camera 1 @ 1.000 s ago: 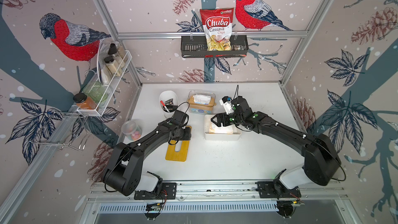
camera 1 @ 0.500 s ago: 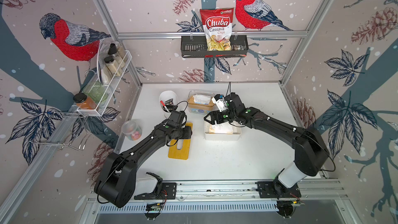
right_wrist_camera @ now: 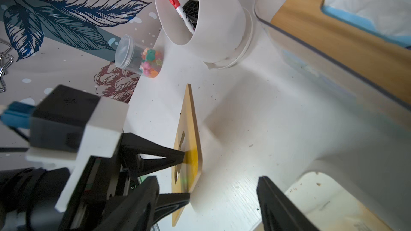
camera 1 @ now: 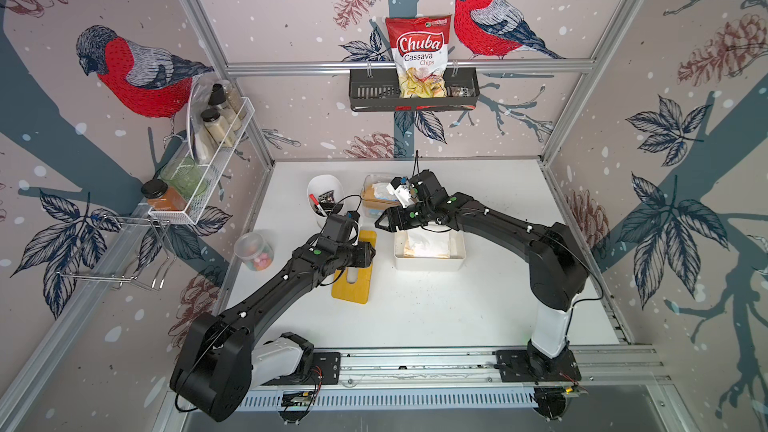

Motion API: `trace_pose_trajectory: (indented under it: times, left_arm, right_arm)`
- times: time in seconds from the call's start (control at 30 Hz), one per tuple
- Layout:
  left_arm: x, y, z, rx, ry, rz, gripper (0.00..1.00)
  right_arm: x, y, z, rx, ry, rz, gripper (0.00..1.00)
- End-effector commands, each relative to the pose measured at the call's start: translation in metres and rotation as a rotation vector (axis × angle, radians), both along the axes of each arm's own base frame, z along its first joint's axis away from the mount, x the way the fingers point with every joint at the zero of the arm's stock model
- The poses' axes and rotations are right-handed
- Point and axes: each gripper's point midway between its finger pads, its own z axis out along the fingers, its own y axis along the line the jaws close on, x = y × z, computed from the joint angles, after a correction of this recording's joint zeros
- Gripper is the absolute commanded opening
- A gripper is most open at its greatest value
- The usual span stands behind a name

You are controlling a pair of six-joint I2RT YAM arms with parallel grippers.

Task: Put the tissue paper into the tissue box
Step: Pick up the box lid from the center of the board.

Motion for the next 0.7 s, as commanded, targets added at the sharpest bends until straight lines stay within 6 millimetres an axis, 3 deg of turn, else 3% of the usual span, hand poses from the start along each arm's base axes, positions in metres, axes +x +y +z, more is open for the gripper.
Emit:
trace_pose_trajectory:
  times: [0.0,0.17,0.4,0.67]
  left_arm:
    - [0.004,-0.009,0.012,-0.024,-0.073,-0.046,0.50]
    - [0.001,-0.013,0.015,-0.027,-0.097,-0.070,0.50]
    - [0.000,-0.014,0.013,-0.015,-0.096,-0.073,0.50]
    - [-0.002,-0.013,0.004,0.005,-0.064,-0.073,0.51]
  right_arm:
    - [-0.016,0.012,-0.006,0.001,0.062,0.065,0.75]
    - [-0.022,0.025,-0.013,0.016,0.097,0.103,0.69]
    - [-0.034,0.034,-0.026,0.019,0.145,0.136,0.40]
    - [-0.036,0.036,-0.009,0.092,0.157,0.139,0.19]
